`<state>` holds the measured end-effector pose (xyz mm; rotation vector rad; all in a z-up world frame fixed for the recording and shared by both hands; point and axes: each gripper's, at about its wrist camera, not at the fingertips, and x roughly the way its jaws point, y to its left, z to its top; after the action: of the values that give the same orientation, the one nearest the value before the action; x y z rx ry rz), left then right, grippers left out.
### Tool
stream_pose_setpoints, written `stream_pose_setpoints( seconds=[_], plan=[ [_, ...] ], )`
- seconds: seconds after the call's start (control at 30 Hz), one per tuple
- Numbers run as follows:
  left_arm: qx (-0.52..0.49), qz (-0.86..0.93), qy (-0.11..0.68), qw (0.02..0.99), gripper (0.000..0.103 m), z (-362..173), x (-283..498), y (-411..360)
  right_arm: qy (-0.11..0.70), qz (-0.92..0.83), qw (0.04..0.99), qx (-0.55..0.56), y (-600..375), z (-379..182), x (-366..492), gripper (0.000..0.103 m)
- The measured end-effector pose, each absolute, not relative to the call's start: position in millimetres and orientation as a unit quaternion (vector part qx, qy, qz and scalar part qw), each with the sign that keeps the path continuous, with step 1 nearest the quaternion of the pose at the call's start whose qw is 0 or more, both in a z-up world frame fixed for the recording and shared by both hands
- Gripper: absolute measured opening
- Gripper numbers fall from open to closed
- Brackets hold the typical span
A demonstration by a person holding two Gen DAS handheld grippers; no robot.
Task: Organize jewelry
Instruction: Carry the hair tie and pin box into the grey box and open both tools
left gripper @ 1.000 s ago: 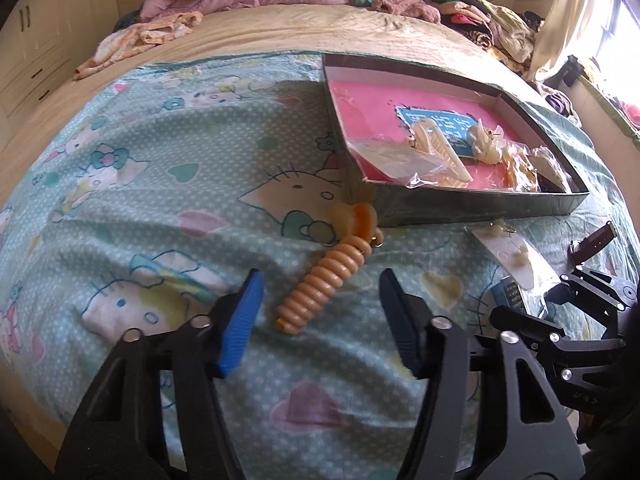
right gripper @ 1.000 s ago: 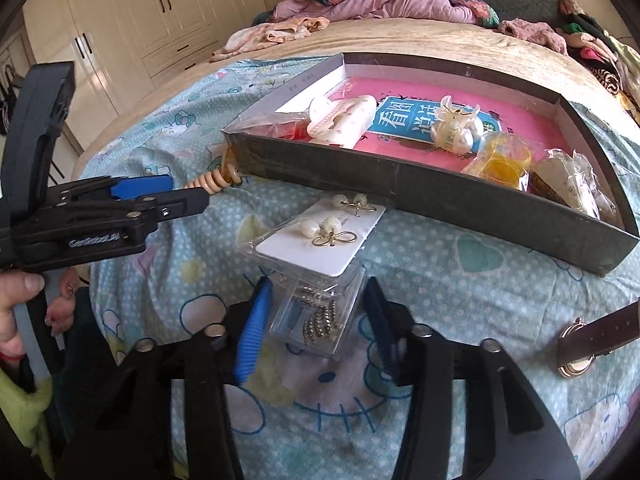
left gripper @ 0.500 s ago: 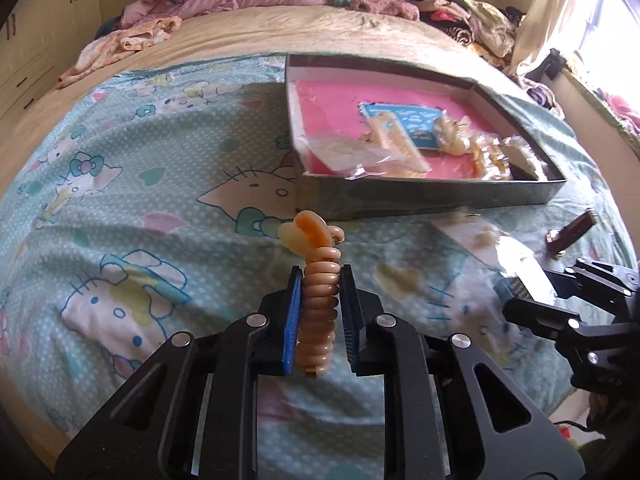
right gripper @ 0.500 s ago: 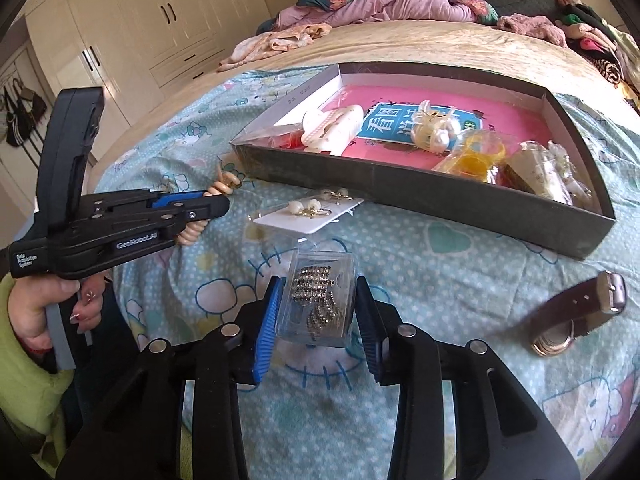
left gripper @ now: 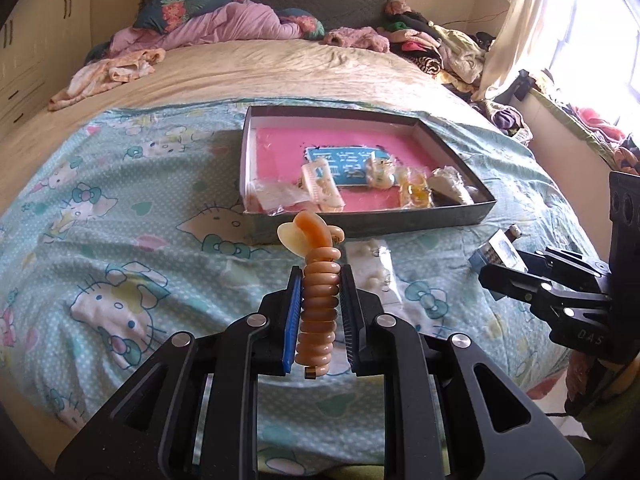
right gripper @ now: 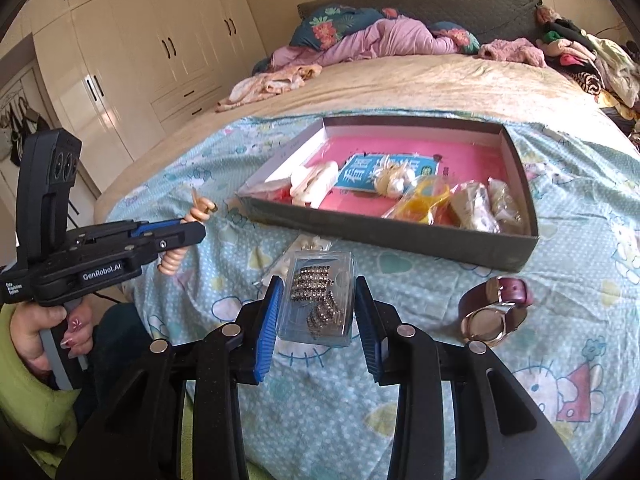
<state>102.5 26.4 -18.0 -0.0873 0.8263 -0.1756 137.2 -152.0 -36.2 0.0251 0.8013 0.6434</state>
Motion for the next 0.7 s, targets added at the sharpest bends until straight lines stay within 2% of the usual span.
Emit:
stream_pose_setpoints(
  seconds=[0.7],
  plan=[
    [-0.025,-0.096,0.367,0.925,0.011,18.6,121.1,-3.3,0.306,0.316,0.898,0.027,-176.0,18.3,152.7,0.034]
  ],
)
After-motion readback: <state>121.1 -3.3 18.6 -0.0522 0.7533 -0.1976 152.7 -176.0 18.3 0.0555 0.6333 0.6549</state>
